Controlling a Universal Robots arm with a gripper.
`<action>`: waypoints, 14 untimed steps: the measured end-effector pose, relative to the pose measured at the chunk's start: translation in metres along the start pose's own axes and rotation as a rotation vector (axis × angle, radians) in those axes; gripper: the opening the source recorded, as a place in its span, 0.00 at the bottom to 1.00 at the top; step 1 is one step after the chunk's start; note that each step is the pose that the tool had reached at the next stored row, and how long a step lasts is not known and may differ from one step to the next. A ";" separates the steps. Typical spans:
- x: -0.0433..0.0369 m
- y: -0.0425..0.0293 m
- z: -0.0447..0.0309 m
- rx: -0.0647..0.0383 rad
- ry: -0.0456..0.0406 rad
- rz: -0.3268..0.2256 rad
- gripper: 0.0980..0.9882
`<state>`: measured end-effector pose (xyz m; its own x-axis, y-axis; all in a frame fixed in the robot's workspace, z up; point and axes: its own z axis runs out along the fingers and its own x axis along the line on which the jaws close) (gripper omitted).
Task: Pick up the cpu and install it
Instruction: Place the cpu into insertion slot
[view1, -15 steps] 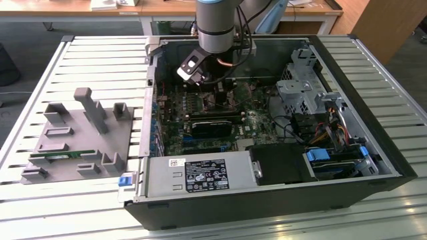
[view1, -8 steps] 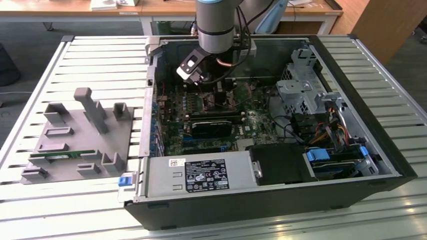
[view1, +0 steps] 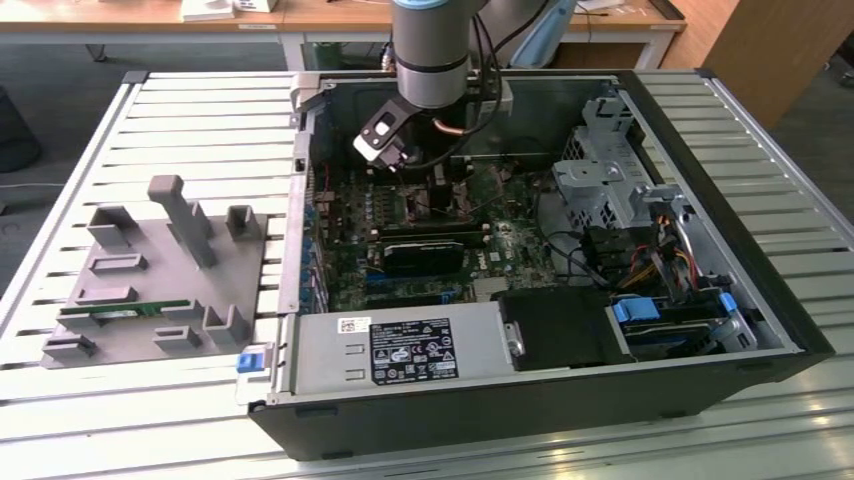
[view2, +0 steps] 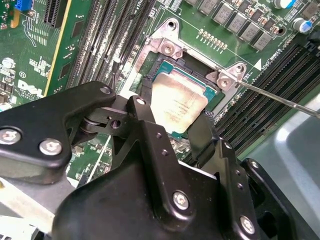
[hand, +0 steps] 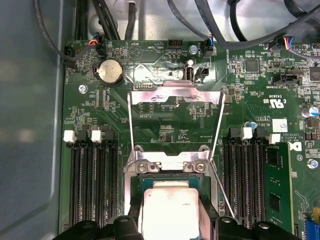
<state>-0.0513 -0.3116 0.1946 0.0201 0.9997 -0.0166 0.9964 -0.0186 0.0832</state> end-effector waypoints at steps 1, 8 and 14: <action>0.0000 0.0001 0.0002 0.000 -0.0002 0.000 0.49; 0.0000 0.0002 0.0009 0.000 0.0001 0.000 0.49; 0.0002 0.0002 0.0013 -0.001 0.0008 0.000 0.50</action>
<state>-0.0510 -0.3114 0.1933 0.0202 0.9997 -0.0158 0.9963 -0.0188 0.0837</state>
